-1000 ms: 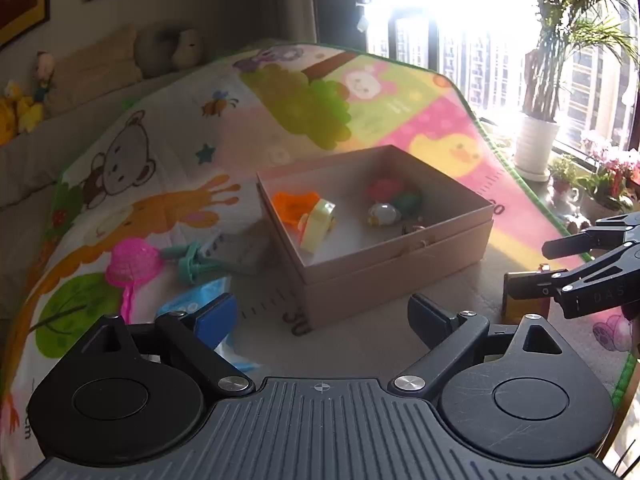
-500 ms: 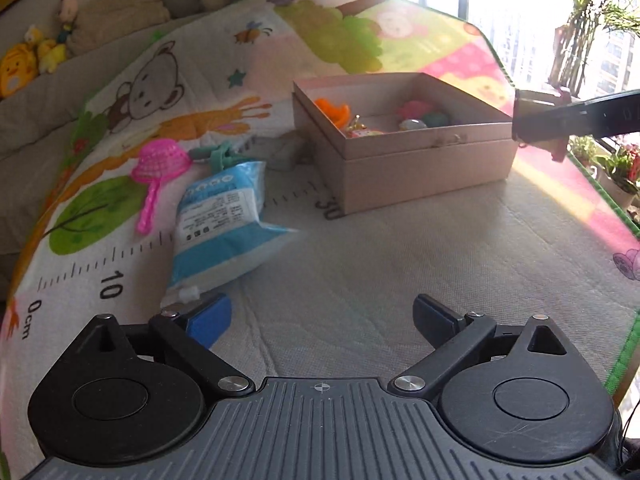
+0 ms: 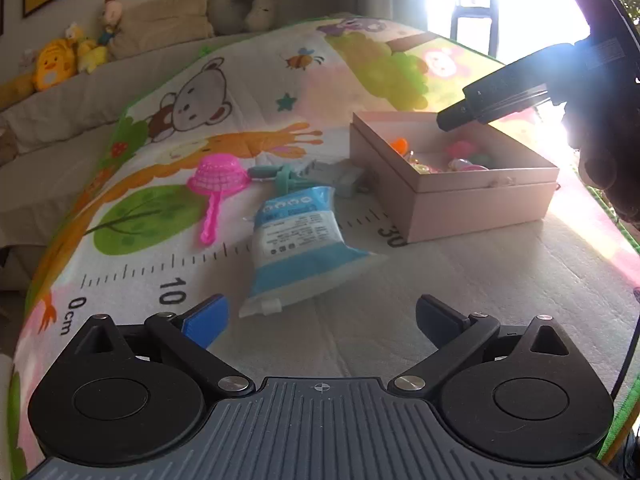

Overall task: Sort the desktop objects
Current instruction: 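Drop the yellow pudding toy into the pink box with the right gripper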

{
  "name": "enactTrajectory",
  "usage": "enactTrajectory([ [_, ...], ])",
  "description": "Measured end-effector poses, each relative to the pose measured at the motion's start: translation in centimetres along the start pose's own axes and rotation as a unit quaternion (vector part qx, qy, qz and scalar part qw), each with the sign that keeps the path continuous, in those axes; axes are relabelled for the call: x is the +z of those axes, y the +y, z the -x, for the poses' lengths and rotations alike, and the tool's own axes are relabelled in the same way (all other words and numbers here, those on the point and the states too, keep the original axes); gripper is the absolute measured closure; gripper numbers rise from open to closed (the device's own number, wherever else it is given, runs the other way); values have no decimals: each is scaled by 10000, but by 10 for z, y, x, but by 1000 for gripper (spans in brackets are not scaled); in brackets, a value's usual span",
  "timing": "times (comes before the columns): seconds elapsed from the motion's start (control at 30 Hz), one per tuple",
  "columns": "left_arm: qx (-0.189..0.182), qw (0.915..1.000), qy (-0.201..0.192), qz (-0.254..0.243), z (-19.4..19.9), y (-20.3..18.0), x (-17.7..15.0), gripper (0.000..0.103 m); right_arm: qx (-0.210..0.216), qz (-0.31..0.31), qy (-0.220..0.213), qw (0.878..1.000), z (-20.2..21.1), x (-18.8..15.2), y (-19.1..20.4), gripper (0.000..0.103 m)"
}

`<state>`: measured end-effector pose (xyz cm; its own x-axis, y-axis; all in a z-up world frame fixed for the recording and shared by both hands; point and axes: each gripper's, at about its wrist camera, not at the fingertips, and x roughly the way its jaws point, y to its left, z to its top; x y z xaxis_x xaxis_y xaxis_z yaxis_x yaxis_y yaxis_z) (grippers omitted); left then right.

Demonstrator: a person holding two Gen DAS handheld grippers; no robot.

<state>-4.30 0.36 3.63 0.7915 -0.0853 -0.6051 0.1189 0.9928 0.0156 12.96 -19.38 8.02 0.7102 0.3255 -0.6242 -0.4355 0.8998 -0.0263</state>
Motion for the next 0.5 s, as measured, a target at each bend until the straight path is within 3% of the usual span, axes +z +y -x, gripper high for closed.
enactTrajectory([
  [0.13,137,9998,-133,112,-16,12,14,1,496,211,195,9984,-15,24,35,46],
  [0.27,170,9996,-93,184,-47,23,29,0,834,82,779,9934,-61,53,66,52],
  [0.33,209,9996,-22,200,-54,26,30,0,708,6,1185,9904,-94,63,77,83],
  [0.5,309,9995,-69,100,-53,34,25,0,-128,380,1679,9850,-157,68,99,86],
])
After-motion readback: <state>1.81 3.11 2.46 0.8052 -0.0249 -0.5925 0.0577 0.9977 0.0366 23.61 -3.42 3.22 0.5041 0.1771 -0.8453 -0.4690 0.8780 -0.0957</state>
